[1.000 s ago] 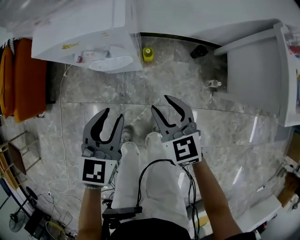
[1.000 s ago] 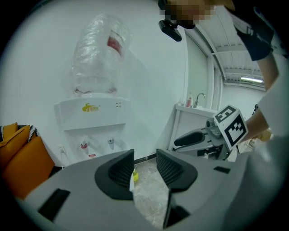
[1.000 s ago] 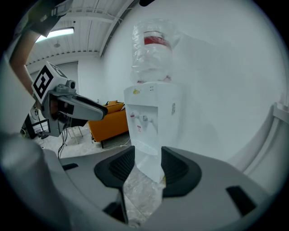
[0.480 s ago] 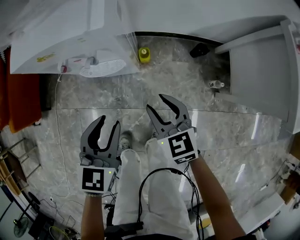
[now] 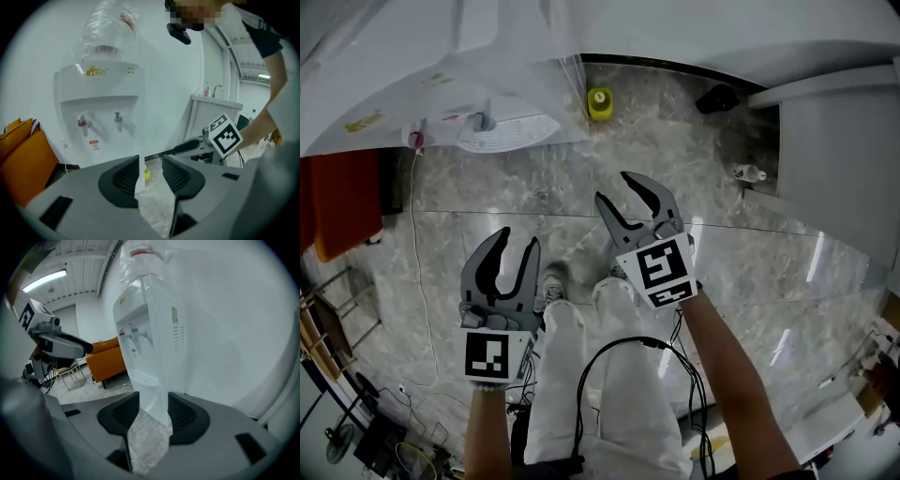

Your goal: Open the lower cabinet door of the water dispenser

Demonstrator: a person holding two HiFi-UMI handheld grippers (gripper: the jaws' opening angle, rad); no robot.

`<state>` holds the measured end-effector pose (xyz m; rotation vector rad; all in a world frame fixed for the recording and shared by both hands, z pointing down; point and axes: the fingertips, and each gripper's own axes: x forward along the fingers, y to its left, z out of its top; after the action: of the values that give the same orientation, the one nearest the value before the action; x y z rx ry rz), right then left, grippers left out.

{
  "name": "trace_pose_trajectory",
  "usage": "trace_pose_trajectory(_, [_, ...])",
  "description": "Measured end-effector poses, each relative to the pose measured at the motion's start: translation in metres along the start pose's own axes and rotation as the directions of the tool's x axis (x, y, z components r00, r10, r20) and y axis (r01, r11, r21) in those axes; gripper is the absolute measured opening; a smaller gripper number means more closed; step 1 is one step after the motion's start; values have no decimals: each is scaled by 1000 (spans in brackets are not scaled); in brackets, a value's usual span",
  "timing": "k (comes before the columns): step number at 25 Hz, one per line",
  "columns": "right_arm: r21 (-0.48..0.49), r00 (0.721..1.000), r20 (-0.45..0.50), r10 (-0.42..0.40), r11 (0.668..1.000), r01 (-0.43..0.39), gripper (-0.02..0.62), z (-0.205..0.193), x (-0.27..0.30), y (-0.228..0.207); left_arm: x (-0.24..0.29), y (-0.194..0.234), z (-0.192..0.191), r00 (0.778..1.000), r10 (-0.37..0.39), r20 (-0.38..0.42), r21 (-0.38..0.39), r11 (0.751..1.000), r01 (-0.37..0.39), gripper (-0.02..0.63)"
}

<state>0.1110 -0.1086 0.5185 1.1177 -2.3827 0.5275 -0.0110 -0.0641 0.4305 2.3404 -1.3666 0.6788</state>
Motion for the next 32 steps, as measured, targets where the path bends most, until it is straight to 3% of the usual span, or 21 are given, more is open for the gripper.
trace_pose_trajectory(25, [-122,988,-139,62,989,-79,201,-65,127,-32,61,3,-57,998,12,-55,-17,1000,-13,156])
trace_pose_trajectory(32, [-207,980,-177,87,971,-123,201,-79,155,-30,73,11,-65,998,32,-49,-48,998,-34,156])
